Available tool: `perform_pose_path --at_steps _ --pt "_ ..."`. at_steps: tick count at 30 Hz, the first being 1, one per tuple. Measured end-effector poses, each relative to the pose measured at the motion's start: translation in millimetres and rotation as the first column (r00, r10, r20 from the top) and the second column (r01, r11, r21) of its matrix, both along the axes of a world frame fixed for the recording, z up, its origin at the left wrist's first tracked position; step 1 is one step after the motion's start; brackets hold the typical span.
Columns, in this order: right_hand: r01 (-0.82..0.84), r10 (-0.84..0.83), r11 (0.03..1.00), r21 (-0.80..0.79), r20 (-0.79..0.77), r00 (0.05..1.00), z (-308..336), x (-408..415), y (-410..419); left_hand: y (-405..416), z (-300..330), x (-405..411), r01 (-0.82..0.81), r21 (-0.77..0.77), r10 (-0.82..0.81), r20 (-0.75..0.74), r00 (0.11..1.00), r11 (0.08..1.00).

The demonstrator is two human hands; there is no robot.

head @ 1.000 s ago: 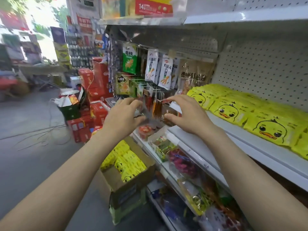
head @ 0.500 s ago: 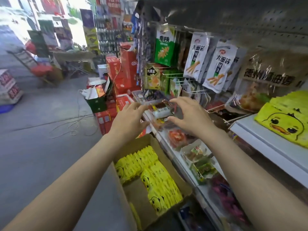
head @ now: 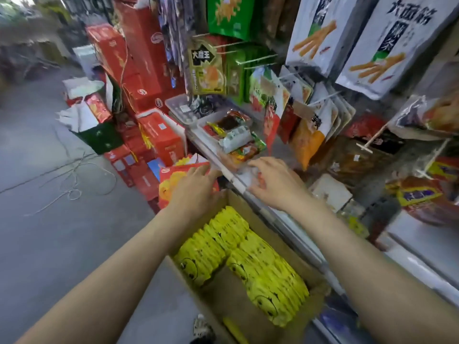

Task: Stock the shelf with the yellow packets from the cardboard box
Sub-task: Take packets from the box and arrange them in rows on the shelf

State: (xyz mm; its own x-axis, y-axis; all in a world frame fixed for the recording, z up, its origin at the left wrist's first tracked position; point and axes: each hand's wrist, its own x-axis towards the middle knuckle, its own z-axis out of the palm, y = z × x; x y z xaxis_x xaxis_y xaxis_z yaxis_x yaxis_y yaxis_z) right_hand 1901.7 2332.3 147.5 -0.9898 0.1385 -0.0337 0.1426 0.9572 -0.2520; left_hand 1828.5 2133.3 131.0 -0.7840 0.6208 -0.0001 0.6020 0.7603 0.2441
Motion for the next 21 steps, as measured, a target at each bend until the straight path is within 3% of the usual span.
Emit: perform_pose_path --at_steps 6,11,15,21 --pt "0.136 -0.100 0.984 -0.114 0.278 0.955 -118.4 -36.0 -27.0 -19.0 -109.5 -66.3 0.128 -0.125 -0.083 0.315 0.945 0.984" --pt "0.273 -0.118 0.938 -0.215 0.541 0.833 -223.3 -23.1 -55.1 -41.2 -214.9 -67.7 0.296 -0.227 -0.096 0.622 0.777 0.928" --pt "0.380 -0.064 0.871 -0.311 0.695 0.716 -291.7 -15.8 -73.5 -53.7 -272.2 -66.2 0.345 -0.250 -0.059 0.729 0.682 0.904" --pt "0.564 -0.030 0.684 -0.463 0.754 0.656 -363.1 -25.3 -105.8 -65.4 -318.7 -75.9 0.396 -0.168 -0.111 0.799 0.592 0.903"
